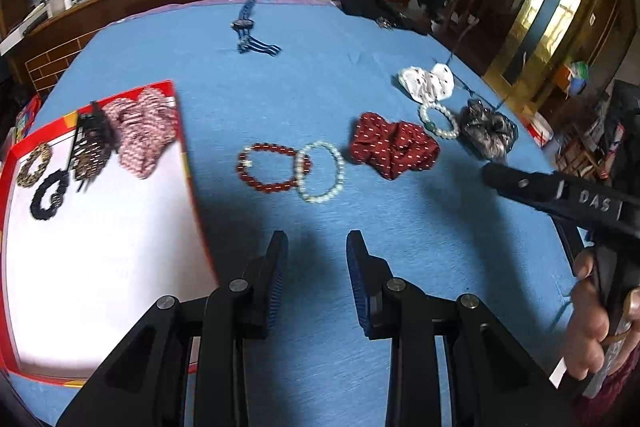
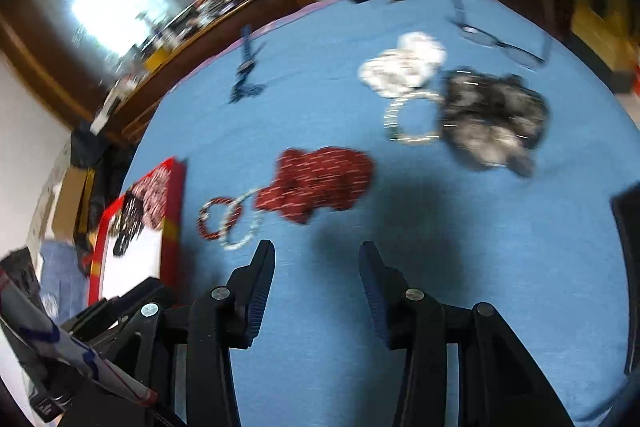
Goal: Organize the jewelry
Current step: 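Grasp the grey sheer scrunchie with the right tool while the left tool approaches the red polka-dot scrunchie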
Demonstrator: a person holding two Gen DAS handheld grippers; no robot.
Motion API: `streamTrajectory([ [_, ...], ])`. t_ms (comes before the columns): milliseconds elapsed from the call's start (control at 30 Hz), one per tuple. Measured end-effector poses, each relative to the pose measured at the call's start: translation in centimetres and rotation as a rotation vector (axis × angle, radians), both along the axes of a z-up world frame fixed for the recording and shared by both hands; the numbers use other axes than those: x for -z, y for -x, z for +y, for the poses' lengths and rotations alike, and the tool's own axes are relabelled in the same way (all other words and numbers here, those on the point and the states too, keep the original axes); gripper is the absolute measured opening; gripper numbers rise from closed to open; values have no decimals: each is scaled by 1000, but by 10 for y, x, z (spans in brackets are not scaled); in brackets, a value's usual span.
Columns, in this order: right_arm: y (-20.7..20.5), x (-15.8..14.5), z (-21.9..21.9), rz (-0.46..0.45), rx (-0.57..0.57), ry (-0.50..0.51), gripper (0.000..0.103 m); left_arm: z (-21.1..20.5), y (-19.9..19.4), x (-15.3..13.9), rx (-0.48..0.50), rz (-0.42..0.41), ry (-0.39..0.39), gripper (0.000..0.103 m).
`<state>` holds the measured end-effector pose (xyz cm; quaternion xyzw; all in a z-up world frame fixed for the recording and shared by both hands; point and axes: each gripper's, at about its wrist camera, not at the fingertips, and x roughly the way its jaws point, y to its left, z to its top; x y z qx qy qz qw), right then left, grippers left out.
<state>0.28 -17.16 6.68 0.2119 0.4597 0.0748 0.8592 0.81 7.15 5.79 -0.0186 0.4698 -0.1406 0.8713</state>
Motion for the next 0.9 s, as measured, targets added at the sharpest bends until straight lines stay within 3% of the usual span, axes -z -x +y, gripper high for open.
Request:
streamTrajectory([
  [267, 6, 3, -61, -7, 103, -46, 49, -41, -22, 1, 34, 20, -35, 28],
  [500, 11, 12, -92, 5, 159, -86, 50, -74, -77, 9, 22, 58, -73, 28],
  [767, 17, 14, -122, 10, 216, -91, 52, -111, -123, 40, 13, 98, -112, 28],
  [833, 16, 14, -128, 13, 231, -91, 54, -117, -122, 48, 17, 94, -123, 26],
  [900, 13, 13, -132, 13, 239, -85, 54, -123, -113, 48, 30, 47, -143, 14],
])
